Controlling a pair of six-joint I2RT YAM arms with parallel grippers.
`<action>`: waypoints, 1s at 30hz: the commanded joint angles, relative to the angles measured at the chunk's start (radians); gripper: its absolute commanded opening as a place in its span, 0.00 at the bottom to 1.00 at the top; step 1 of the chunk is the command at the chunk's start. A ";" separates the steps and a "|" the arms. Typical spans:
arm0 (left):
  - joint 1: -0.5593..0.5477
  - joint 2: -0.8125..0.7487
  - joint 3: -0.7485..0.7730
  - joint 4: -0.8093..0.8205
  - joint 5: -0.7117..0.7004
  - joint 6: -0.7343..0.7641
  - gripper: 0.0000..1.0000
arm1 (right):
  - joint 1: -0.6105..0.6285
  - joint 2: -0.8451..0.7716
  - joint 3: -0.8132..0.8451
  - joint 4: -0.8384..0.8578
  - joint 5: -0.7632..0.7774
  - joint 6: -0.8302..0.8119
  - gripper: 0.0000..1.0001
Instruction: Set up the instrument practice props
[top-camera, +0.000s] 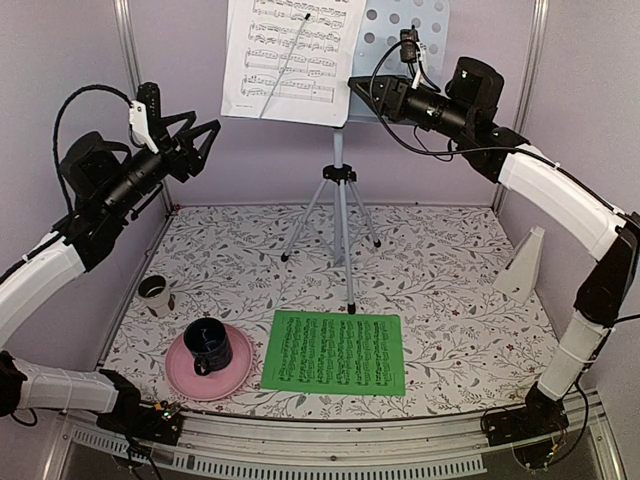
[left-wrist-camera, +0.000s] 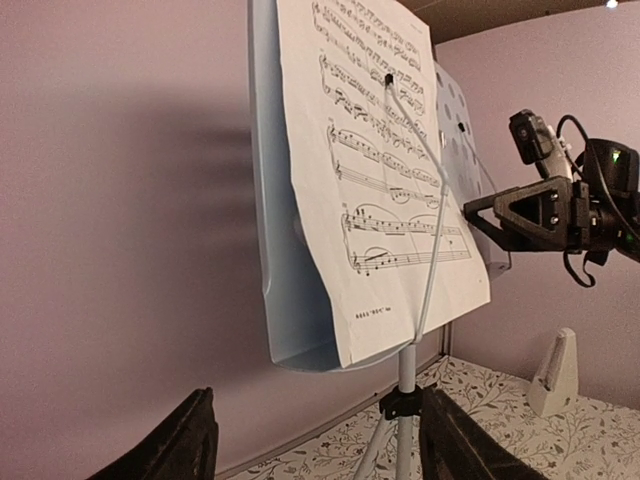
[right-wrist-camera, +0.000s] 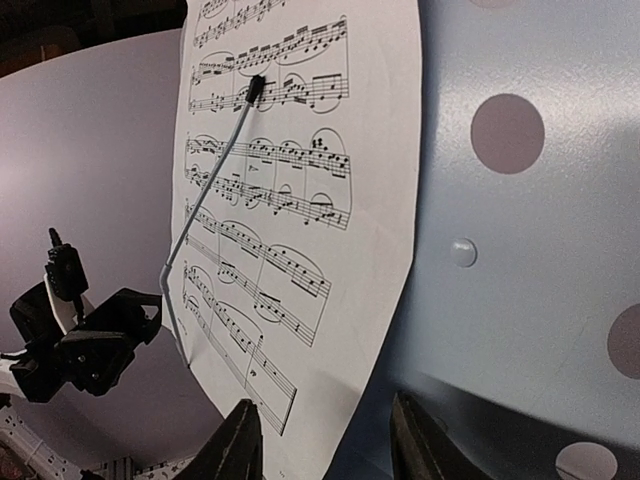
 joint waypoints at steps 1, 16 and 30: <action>-0.012 -0.017 -0.006 0.025 0.009 0.019 0.69 | 0.001 0.032 0.006 0.016 -0.003 0.031 0.46; -0.012 -0.010 -0.011 0.049 0.021 0.026 0.68 | 0.014 0.073 0.046 0.035 0.000 0.010 0.04; -0.011 -0.006 -0.011 0.057 0.007 0.037 0.67 | 0.014 0.121 0.127 0.044 0.064 -0.058 0.00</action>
